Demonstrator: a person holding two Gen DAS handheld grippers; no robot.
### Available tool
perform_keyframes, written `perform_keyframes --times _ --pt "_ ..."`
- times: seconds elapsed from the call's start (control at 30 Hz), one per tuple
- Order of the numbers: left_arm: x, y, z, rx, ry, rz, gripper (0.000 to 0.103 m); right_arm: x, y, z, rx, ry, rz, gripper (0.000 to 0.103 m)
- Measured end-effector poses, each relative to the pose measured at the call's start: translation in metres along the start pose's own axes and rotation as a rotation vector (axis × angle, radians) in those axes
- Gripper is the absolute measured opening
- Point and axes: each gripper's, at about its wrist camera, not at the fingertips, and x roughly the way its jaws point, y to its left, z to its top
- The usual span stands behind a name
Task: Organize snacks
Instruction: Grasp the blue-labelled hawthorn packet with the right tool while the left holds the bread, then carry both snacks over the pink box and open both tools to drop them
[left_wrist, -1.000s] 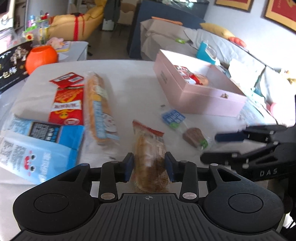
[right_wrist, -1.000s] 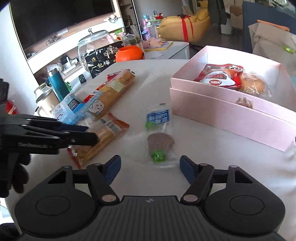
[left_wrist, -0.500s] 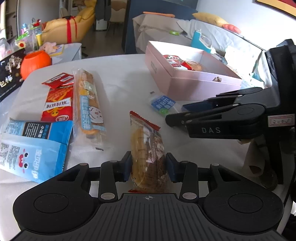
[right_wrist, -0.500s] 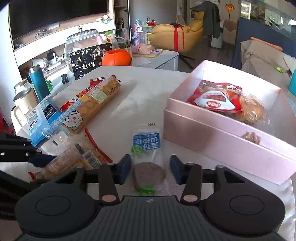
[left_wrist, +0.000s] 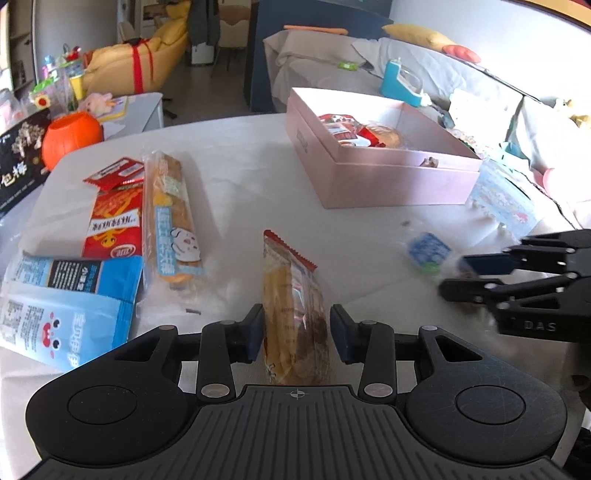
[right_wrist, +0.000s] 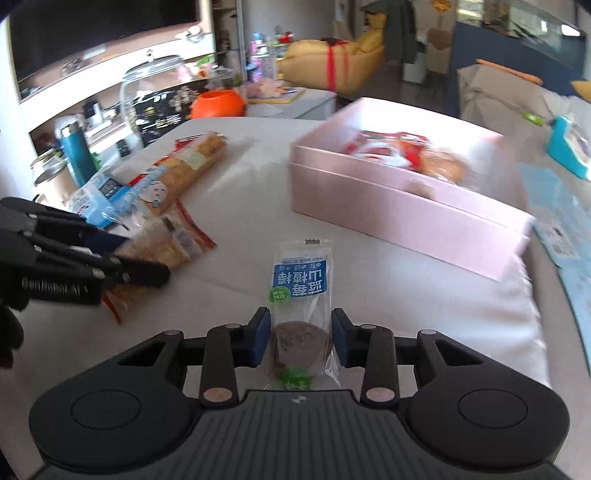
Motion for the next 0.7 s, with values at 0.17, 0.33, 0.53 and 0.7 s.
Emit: perform_keyframes --times 0.17,0.33,0.53,0.7 --pt "-0.003 -0.002 0.003 0.003 -0.001 -0.008 0.043 -0.005 -0.013 -0.015 0.032 -0.009 -0.045 0.037" --pt "-0.004 -0.001 0.006 -0.031 0.010 -0.113 0.043 -0.002 -0.012 -0.020 0.028 -0.048 -0.079 0.054" --pt "0.011 -0.006 0.008 -0.030 0.045 -0.067 0.042 0.001 -0.016 -0.023 0.052 -0.072 -0.095 0.068" --pt "0.017 -0.008 0.010 -0.070 0.066 -0.140 0.043 0.001 -0.017 -0.024 0.057 -0.076 -0.096 0.070"
